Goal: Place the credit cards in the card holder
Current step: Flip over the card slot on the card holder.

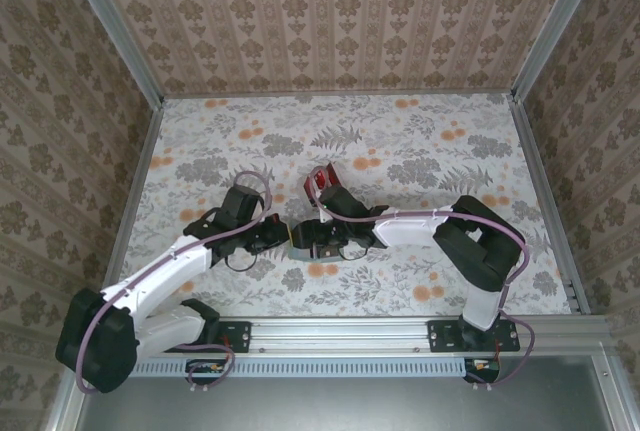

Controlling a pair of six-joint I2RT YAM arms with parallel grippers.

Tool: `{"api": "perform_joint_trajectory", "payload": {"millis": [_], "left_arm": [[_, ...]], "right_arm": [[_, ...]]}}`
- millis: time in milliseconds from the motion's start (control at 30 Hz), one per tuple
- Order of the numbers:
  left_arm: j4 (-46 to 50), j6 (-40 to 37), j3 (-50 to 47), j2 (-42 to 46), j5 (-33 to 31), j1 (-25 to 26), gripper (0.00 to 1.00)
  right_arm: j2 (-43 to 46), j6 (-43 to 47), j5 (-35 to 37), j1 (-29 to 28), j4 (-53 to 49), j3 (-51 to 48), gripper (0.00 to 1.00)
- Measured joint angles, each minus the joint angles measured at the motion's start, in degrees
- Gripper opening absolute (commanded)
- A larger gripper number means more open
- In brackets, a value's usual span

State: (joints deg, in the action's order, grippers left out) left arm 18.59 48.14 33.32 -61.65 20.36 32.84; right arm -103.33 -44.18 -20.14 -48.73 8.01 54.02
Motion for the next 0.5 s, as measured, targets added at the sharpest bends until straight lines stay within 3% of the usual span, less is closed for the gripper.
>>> {"api": "perform_joint_trajectory", "payload": {"millis": [300,500], "left_arm": [[-0.7,0.4,0.0,-0.2,-0.2,0.1,0.00],[-1.5,0.4,-0.1,-0.2,-0.2,0.1,0.00]], "right_arm": [[-0.5,-0.6,-1.2,-0.7,3.0,0.0,0.30],[-0.5,0.0,-1.4,-1.2,3.6,0.0,0.19]]}}
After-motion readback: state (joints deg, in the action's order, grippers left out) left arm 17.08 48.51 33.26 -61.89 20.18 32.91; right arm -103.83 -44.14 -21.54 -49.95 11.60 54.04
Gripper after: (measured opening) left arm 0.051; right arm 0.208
